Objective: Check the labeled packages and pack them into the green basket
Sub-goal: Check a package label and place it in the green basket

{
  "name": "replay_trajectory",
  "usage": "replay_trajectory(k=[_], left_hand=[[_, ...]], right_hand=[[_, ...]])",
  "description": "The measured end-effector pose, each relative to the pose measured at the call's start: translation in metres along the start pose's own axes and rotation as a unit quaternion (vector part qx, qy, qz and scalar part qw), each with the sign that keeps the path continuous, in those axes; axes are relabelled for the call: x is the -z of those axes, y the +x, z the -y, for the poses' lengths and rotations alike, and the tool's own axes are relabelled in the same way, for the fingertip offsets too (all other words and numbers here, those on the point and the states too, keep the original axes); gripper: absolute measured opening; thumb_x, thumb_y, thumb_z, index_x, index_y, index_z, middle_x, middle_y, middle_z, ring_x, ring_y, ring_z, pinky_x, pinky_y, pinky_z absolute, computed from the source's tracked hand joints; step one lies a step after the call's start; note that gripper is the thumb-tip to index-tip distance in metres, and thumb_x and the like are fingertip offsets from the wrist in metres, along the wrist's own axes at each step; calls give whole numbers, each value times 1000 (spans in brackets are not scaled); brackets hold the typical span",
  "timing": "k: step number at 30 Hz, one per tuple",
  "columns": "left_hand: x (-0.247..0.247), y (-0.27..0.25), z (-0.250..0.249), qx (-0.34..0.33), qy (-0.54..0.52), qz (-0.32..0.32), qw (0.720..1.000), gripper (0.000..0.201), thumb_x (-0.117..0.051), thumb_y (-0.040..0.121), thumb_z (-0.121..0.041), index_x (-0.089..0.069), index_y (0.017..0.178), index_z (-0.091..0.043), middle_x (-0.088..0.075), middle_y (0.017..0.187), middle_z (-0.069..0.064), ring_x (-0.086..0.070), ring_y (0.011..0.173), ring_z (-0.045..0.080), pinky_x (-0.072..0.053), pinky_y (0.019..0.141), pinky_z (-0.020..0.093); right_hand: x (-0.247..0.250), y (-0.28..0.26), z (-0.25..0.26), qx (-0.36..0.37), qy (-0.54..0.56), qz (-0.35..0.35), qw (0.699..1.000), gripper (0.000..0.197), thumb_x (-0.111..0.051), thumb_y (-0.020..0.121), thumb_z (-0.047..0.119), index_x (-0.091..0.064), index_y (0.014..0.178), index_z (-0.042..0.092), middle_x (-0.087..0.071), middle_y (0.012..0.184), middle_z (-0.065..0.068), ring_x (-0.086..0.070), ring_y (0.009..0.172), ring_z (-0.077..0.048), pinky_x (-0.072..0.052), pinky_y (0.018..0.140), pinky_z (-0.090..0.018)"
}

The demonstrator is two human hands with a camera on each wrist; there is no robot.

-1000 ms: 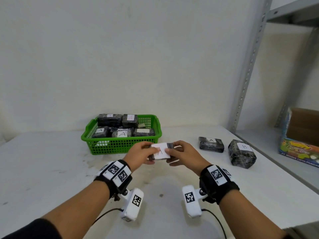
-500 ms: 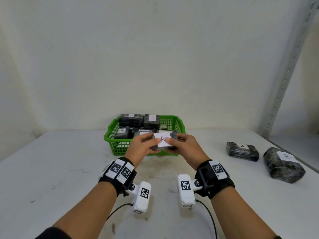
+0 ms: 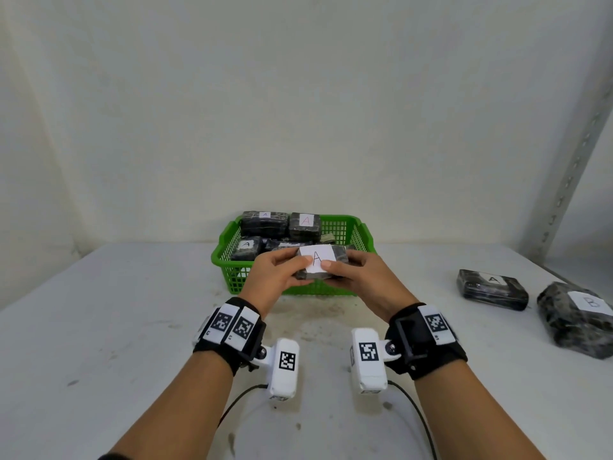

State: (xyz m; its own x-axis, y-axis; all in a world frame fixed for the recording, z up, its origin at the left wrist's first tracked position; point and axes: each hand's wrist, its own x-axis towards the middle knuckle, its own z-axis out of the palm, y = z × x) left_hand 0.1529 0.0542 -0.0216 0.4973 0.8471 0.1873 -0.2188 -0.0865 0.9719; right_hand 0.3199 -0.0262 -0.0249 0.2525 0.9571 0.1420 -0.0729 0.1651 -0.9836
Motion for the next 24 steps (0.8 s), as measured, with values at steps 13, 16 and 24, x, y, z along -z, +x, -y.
replay_trajectory(k=[13,16,24], left_hand=[[6,-3,10,-10,-22,18,1000,28,-67,88,-3,-66,116,4,-72,110,18,-70,104,34,-57,89,45],[6,-3,12,-16,-27,21,999,28,-67,88,-3,-66,115,5,-72,110,18,-69,104,35,-57,90,45],[9,-8,10,-39,-1,43,998,22,-65,89,-4,-69,112,-3,-73,109,17,-70,102,34,-58,88,43]], right_hand=[[7,-5,-2,21,-25,-34,999,16,-74,93,10,-75,106,-1,-79,104,-14,-75,99,-25,-62,92,-36],[6,-4,-1,21,-17,-35,999,23,-75,92,11,-73,110,-5,-77,107,-17,-74,99,-25,-62,92,-38],[-4,-4,-6,41,-48,-85,994,30,-82,87,18,-75,105,-5,-79,100,-18,-75,89,-26,-63,74,-28]])
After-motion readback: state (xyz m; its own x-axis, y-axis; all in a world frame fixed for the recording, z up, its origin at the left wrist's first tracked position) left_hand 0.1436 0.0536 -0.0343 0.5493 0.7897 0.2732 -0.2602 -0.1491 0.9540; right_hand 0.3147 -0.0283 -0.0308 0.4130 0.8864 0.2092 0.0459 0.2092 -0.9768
